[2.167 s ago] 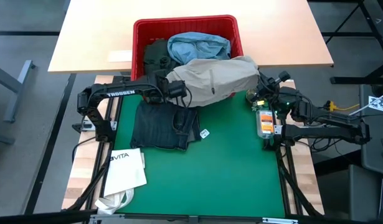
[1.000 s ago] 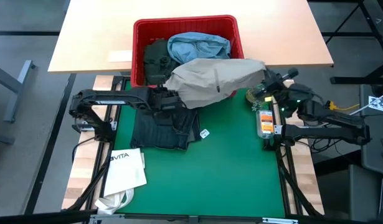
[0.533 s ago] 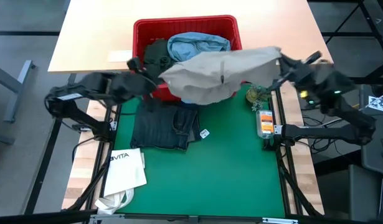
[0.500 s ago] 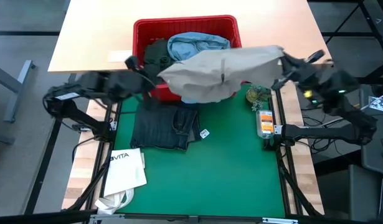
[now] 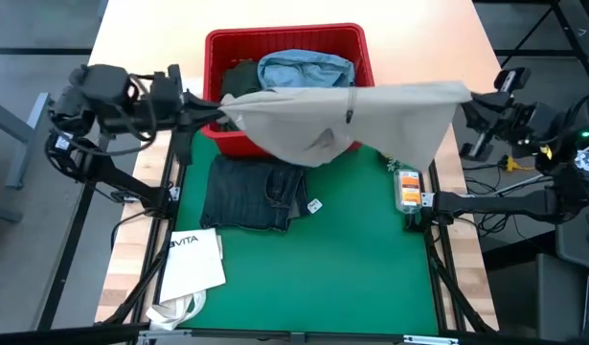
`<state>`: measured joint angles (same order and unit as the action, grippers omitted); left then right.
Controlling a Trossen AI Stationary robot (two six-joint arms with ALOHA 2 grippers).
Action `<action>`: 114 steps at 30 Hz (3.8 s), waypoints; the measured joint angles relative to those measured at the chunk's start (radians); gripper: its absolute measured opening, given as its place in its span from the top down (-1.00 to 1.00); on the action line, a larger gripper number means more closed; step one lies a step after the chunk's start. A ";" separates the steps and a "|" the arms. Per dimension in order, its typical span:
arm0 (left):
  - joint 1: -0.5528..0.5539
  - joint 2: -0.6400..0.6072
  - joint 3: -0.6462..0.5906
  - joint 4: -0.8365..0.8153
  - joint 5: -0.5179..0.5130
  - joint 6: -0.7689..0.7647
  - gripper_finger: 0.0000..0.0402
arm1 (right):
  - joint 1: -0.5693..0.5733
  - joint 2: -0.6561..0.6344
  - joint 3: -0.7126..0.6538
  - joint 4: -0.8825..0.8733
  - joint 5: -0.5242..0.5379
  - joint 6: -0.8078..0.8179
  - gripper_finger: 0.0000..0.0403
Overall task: Fold Laundry from Bin
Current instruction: Fold the brown shorts
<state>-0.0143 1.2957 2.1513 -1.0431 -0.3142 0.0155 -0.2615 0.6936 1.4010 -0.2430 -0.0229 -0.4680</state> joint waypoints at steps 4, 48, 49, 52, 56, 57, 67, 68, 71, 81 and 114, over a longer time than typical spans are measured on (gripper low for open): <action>-0.018 -0.002 0.004 -0.006 0.163 -0.085 0.94 | -0.001 -0.001 0.000 -0.027 -0.194 0.055 0.97; -0.531 0.157 0.002 -0.383 0.009 -0.637 0.94 | 0.000 0.103 0.000 -0.249 -0.414 0.210 0.97; -0.542 0.167 0.002 -0.370 0.024 -0.630 0.94 | 0.000 0.104 -0.001 -0.243 -0.432 0.225 0.97; -0.578 0.181 0.002 -0.314 0.060 -0.628 0.94 | 0.001 0.102 -0.001 -0.194 -0.533 0.279 0.97; -0.650 0.181 0.002 -0.218 0.051 -0.643 0.94 | 0.061 0.101 -0.001 -0.186 -0.560 0.311 0.97; -0.670 0.181 0.002 -0.196 0.035 -0.643 0.94 | 0.087 0.101 -0.001 -0.192 -0.547 0.309 0.97; -0.821 0.202 0.002 -0.159 -0.119 -0.748 0.94 | 0.477 0.190 -0.077 -0.155 -0.257 0.276 0.97; -0.833 0.204 0.002 -0.151 -0.121 -0.748 0.94 | 0.519 0.203 -0.077 -0.150 -0.226 0.275 0.97; -0.867 0.211 0.002 -0.120 -0.147 -0.750 0.94 | 0.643 0.225 -0.077 -0.113 -0.136 0.261 0.97; -0.879 0.224 0.002 -0.506 -0.370 -0.977 0.94 | 0.791 0.229 -0.075 -0.380 0.315 0.227 0.97; -0.256 0.231 -1.020 -0.321 -0.426 -1.165 0.92 | 0.219 0.196 -0.716 -0.428 0.732 0.242 0.97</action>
<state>-0.2704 1.5265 1.1312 -1.3645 -0.7400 -1.1495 -0.0424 0.8898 0.6850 -0.6710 0.7089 -0.2256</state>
